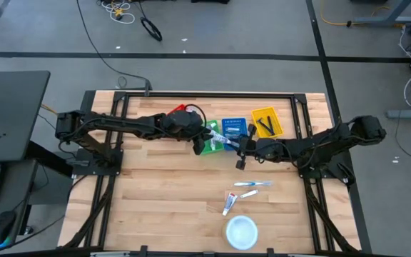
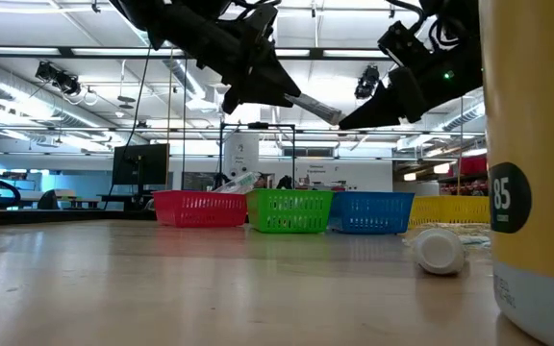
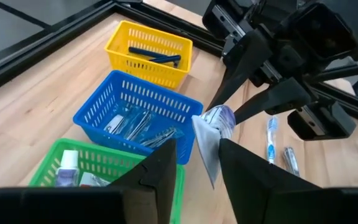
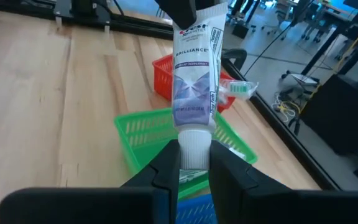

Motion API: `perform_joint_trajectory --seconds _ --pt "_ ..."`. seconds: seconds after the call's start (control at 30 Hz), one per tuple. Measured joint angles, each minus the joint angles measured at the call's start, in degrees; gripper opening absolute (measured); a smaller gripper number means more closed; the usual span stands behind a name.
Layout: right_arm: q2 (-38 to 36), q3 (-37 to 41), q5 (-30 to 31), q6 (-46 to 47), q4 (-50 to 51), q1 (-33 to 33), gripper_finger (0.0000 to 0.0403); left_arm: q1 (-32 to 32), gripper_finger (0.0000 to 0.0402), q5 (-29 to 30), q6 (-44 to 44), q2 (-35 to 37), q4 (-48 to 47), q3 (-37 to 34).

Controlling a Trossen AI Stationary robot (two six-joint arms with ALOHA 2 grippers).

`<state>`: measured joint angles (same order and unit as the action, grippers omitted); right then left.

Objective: Pick & Place Travel size toiletries
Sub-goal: Put the white toothpaste into the green bin

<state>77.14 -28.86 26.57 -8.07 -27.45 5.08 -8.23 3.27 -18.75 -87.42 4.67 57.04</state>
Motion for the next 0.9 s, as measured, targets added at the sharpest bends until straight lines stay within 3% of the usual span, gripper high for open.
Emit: perform_joint_trajectory --seconds 0.33,0.67,0.9 --pt "0.0 0.0 -0.13 -0.44 0.06 -0.63 0.0067 0.0 0.0011 -0.88 2.34 0.0 0.5 0.0" --pt "-0.04 0.0 -0.22 2.38 2.54 -1.71 0.0114 0.0 0.0006 1.26 2.64 0.0 -0.71 -0.04" --pt "-0.07 0.0 -0.49 23.48 16.93 -2.45 0.0145 -0.96 0.0005 11.71 2.34 0.0 -7.12 -0.04"
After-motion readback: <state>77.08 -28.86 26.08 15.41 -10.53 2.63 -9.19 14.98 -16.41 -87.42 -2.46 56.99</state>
